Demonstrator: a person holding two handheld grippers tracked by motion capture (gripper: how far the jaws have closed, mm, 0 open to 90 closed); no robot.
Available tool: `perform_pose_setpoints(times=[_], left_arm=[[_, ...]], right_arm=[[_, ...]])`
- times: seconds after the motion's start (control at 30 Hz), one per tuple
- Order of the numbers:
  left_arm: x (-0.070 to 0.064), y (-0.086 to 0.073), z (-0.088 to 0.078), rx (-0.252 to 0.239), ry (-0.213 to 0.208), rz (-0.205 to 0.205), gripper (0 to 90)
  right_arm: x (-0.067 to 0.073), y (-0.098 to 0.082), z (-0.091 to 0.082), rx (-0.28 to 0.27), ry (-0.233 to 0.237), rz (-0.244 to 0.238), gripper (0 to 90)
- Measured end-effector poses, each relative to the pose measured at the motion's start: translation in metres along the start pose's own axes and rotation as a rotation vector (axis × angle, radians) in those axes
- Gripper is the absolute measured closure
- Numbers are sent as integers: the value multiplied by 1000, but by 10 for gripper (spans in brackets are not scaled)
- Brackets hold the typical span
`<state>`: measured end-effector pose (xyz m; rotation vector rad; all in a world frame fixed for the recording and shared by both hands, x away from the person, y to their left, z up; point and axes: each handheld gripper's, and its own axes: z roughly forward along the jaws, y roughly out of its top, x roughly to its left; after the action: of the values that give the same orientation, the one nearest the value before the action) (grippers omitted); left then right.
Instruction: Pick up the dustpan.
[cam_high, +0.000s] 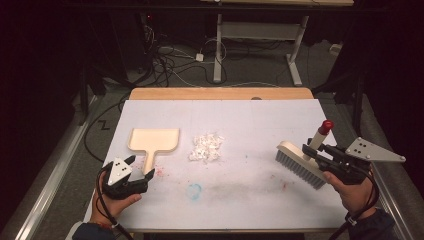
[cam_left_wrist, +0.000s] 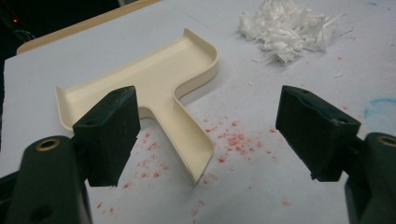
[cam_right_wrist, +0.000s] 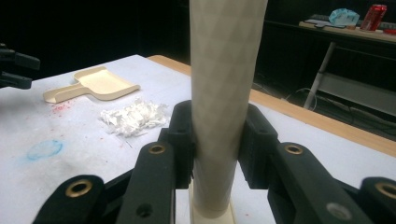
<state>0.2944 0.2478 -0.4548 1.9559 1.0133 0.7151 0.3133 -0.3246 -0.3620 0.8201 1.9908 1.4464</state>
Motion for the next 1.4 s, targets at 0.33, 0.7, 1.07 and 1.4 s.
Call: perform_pose_setpoints(times=[0.33, 0.7, 1.07, 1.4], left_arm=[[3, 2, 5, 92, 76, -131, 240], [-2, 7, 23, 224, 35, -232, 240], [21, 9, 72, 300, 48, -249, 464], [37, 21, 87, 348, 27, -229, 631]], right_arm=[[-1, 0, 3, 12, -4, -8, 705], [3, -1, 12, 40, 17, -8, 706], [1, 0, 18, 46, 28, -16, 706], [4, -2, 20, 62, 43, -26, 705]])
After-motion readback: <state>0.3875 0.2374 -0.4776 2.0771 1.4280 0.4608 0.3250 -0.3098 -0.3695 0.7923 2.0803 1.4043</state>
